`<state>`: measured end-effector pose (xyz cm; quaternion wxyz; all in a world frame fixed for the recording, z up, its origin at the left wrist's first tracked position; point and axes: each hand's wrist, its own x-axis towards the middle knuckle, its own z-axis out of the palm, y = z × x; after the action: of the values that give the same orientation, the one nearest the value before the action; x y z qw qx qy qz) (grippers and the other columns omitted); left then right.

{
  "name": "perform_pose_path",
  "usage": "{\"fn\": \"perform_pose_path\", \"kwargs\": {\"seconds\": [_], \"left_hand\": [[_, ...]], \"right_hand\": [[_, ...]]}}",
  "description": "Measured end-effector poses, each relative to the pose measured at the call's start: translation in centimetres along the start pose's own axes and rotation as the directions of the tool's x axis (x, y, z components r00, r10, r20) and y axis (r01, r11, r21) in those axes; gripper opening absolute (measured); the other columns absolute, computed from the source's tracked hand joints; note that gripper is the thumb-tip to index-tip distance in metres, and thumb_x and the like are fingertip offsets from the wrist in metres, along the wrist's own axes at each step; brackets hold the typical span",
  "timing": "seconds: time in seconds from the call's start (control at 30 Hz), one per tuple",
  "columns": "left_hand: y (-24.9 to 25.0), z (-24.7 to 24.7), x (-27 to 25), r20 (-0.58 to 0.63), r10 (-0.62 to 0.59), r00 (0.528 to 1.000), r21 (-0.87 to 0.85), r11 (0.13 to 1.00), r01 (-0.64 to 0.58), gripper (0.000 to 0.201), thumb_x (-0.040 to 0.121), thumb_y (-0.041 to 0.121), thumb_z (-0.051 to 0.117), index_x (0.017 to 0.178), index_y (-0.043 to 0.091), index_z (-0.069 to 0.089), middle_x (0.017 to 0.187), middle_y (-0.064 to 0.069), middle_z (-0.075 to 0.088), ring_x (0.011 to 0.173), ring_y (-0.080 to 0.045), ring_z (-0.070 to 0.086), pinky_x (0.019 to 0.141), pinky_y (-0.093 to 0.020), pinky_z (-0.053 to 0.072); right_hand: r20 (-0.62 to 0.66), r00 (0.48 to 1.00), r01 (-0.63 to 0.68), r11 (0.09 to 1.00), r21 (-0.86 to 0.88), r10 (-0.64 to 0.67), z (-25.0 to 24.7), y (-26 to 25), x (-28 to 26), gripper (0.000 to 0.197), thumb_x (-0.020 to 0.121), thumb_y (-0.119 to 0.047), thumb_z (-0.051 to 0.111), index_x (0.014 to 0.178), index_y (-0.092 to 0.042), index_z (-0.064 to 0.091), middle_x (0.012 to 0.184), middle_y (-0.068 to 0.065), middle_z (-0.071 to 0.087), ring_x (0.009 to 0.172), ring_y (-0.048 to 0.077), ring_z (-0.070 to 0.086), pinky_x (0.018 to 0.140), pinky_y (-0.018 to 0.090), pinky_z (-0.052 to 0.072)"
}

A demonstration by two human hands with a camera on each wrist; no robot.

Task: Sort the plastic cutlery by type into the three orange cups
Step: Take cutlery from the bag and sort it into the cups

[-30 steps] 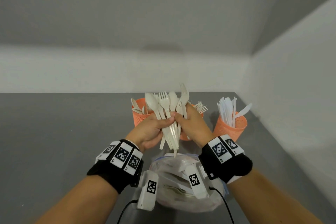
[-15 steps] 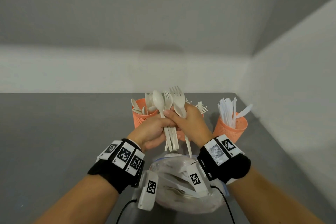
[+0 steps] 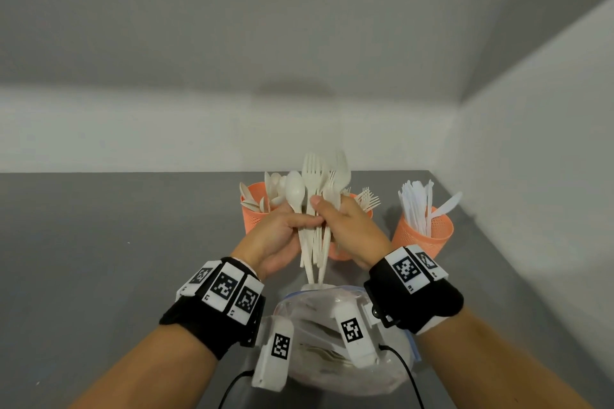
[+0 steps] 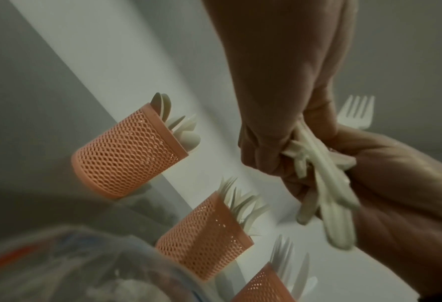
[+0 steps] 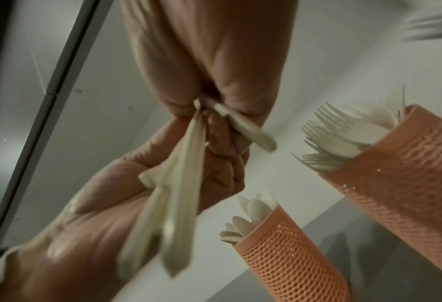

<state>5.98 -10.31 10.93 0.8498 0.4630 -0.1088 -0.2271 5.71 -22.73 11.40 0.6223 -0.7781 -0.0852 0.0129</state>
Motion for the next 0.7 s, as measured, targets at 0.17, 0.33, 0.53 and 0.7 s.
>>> {"fn": "perform_pose_path", "kwargs": {"seconds": [0.17, 0.33, 0.53, 0.7], "left_hand": [[0.1, -0.4, 0.3, 0.002, 0.007, 1.0, -0.066, 0.998, -0.007, 0.028, 0.092, -0.004, 0.041, 0.115, -0.001, 0.056, 0.095, -0.014, 0.071, 0.086, -0.021, 0.07, 0.074, -0.03, 0.058], [-0.4, 0.1, 0.6, -0.031, 0.011, 0.999, 0.053, 0.999, -0.009, 0.026, 0.093, -0.007, 0.039, 0.104, 0.002, 0.06, 0.084, -0.009, 0.073, 0.078, -0.017, 0.071, 0.065, -0.025, 0.057], [-1.0, 0.2, 0.9, -0.07, -0.004, 0.998, 0.235, 0.972, 0.021, 0.022, 0.093, -0.004, 0.044, 0.101, 0.008, 0.06, 0.075, -0.001, 0.065, 0.065, -0.01, 0.06, 0.057, -0.021, 0.048], [0.0, -1.2, 1.5, -0.229, 0.017, 0.973, 0.203, 0.979, 0.031, 0.017, 0.096, 0.003, 0.043, 0.094, 0.014, 0.056, 0.068, 0.001, 0.047, 0.056, -0.009, 0.047, 0.052, -0.021, 0.044]], "right_hand": [[-0.093, 0.996, -0.002, 0.997, 0.078, 0.009, -0.4, 1.2, 0.6, 0.037, 0.099, -0.028, 0.035, 0.12, -0.005, 0.055, 0.108, 0.012, 0.067, 0.098, 0.018, 0.065, 0.09, 0.03, 0.05], [-0.169, 0.986, -0.008, 0.999, 0.042, 0.015, -0.2, 2.6, 1.1, 0.033, 0.097, -0.028, 0.037, 0.122, -0.011, 0.051, 0.115, 0.01, 0.062, 0.107, 0.021, 0.06, 0.095, 0.038, 0.048], [-0.113, 0.992, -0.037, 0.99, 0.136, 0.052, -0.5, 3.0, 1.4, 0.024, 0.092, -0.025, 0.052, 0.111, -0.01, 0.055, 0.086, 0.002, 0.063, 0.085, 0.025, 0.061, 0.079, 0.044, 0.05], [-0.369, 0.928, 0.031, 0.974, 0.225, 0.056, -4.6, 1.3, 3.2, 0.019, 0.096, -0.029, 0.045, 0.097, -0.01, 0.049, 0.076, 0.003, 0.057, 0.069, 0.017, 0.055, 0.073, 0.035, 0.049]]}}
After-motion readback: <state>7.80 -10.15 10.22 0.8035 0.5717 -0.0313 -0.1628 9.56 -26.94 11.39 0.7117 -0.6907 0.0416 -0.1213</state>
